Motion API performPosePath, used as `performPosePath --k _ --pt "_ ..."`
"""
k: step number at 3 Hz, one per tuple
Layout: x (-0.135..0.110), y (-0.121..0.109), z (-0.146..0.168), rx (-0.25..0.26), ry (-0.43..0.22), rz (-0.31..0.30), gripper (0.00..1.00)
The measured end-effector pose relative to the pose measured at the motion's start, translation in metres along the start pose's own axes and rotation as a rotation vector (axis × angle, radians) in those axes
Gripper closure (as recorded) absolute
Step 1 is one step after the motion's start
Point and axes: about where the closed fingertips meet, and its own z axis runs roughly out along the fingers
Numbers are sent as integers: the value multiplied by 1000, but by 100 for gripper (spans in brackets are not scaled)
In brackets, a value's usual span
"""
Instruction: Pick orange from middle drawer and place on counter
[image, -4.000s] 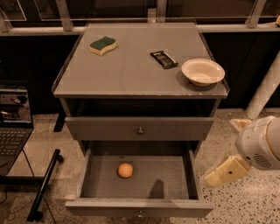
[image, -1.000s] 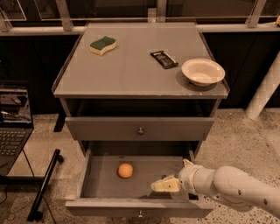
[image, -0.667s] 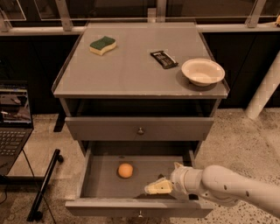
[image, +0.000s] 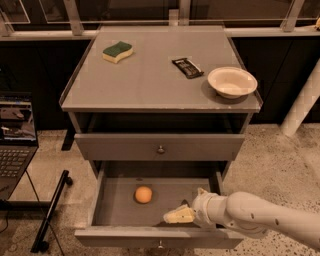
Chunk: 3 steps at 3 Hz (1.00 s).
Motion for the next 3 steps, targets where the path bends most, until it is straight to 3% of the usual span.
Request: performPosePath --k 2,3 --pt "16 8 73 -96 23 1 0" --pt "12 16 101 -147 24 -28 0"
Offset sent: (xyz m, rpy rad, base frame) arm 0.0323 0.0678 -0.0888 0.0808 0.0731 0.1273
